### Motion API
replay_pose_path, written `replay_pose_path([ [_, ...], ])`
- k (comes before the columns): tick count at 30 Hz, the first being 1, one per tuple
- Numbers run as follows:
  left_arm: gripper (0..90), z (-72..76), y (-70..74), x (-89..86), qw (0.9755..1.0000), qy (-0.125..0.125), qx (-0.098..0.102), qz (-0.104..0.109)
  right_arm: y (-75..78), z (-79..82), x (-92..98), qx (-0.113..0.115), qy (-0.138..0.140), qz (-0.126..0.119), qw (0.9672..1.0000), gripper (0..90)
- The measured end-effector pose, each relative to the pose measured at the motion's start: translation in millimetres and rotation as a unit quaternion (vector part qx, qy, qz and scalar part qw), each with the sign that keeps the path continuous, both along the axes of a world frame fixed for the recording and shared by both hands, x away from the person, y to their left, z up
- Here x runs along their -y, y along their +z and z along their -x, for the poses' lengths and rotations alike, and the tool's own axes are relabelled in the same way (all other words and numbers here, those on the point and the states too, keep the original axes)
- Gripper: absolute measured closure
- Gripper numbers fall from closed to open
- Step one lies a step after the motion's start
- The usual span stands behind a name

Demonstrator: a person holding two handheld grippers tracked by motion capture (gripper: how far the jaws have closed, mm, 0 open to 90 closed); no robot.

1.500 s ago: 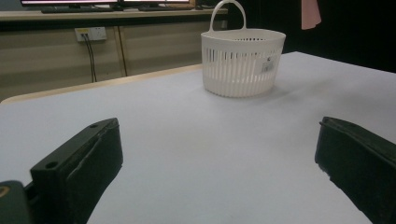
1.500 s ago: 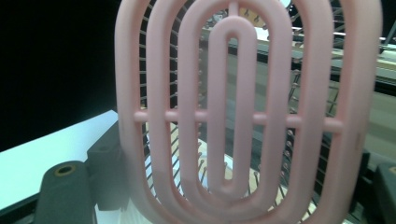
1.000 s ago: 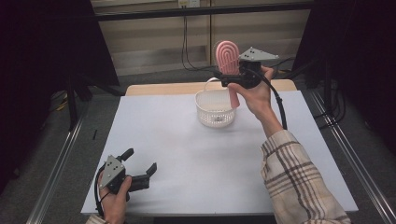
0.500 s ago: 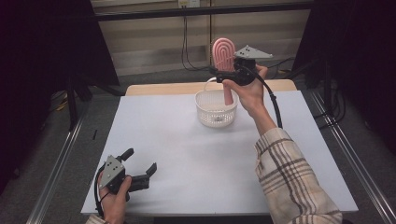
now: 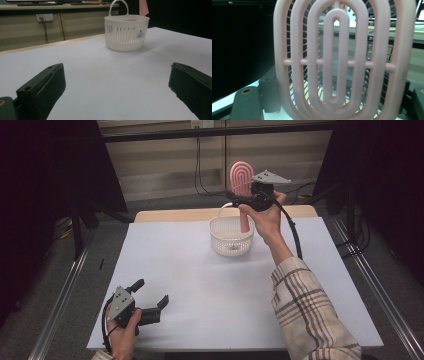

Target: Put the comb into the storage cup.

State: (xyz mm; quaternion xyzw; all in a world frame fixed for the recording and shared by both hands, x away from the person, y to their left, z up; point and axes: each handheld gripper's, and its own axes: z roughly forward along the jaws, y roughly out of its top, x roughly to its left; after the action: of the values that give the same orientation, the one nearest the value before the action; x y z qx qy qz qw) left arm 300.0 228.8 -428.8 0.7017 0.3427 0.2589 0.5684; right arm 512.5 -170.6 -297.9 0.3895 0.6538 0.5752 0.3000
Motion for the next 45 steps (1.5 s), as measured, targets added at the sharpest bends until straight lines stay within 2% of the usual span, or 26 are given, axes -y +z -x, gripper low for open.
replay_pose_path([
  [5, 1.1, -0.5, 0.1, -1.1, 1.0, 0.001, 0.002, -0.005, -5.4, -4.4, -0.9, -0.004, -0.009, 0.001, 1.0, 21.6],
  [14, 1.1, -0.1, 0.4, -0.7, 1.0, 0.002, 0.004, -0.001, -17.2, -7.1, -1.5, -0.011, -0.009, 0.01, 0.9998, 21.6],
  [35, 1.1, 0.1, 0.8, -1.3, 1.0, 0.004, 0.007, -0.003, -32.6, -3.9, 9.7, -0.018, -0.018, 0.001, 0.9997, 21.5],
  [45, 1.1, 0.1, 1.1, -1.2, 1.0, 0.003, 0.006, -0.002, -43.9, -0.9, 12.0, -0.032, -0.019, -0.008, 0.9993, 21.4],
])
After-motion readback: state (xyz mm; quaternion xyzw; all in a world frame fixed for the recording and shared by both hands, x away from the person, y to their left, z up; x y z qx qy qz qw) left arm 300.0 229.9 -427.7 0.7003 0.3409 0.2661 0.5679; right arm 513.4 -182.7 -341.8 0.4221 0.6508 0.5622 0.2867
